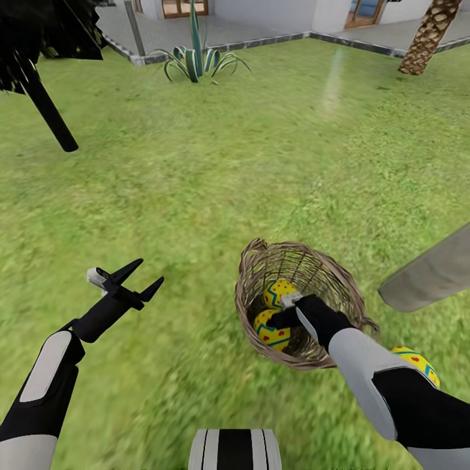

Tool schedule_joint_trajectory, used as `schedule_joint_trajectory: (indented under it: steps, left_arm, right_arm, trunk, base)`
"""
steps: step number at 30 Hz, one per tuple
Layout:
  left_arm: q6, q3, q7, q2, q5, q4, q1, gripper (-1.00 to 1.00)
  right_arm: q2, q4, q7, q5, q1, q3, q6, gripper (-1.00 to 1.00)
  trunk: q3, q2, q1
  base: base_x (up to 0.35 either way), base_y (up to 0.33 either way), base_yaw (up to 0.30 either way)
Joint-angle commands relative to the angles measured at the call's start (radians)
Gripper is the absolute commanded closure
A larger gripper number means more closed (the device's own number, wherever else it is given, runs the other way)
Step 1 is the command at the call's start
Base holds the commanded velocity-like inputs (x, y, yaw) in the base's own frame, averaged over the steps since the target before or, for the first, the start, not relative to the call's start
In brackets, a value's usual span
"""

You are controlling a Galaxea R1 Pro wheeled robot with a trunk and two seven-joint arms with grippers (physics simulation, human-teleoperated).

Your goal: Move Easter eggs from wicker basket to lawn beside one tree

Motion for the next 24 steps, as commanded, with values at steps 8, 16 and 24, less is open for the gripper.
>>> schedule_joint_trajectory:
  steps: [8, 16, 24]
  left_arm:
    - [0.005, 0.002, -0.004, 0.000, -0.002, 0.001, -0.001, -1.00]
    - [0.005, 0.002, -0.004, 0.000, -0.002, 0.001, -0.001, -1.00]
    - [0.005, 0.001, -0.004, 0.000, -0.002, 0.001, -0.001, -1.00]
  right_arm:
    - [0.001, -0.002, 0.006, 0.009, 0.000, 0.002, 0.004, -1.00]
    - [0.002, -0.002, 0.006, 0.009, 0.000, 0.002, 0.001, -1.00]
    - [0.002, -0.008, 0.006, 0.008, 0.000, 0.002, 0.001, -1.00]
  trunk:
    - [-0.020, -0.001, 0.002]
    - [-0.036, -0.002, 0.004]
    - [-0.047, -0.003, 0.005]
  base:
    - [0.000, 0.000, 0.000]
    - [0.000, 0.000, 0.000]
    - [0.000, 0.000, 0.000]
